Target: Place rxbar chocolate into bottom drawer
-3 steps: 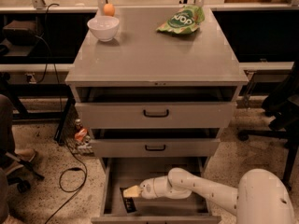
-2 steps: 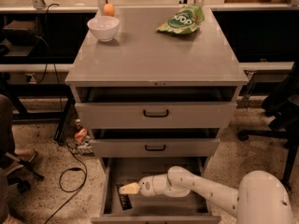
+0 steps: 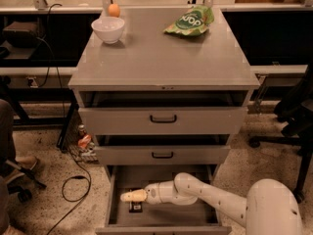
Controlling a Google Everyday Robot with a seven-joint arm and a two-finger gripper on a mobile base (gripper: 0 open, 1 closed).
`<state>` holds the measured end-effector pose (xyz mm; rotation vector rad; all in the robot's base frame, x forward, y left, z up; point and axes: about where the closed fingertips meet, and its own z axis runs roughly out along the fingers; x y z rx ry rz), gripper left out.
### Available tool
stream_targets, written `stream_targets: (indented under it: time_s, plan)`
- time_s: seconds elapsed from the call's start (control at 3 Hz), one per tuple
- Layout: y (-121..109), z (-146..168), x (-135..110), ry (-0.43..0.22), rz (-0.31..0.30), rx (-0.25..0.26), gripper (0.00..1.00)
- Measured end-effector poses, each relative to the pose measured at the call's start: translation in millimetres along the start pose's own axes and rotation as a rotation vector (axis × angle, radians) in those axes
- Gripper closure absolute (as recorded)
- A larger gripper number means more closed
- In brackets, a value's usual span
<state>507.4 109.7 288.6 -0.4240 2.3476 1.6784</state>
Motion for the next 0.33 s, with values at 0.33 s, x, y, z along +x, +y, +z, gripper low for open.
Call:
stream_targets:
  time_s: [0.33]
  plan:
    - [-2.6,-1.1,-1.7,0.001,0.004,-0.013,0.0]
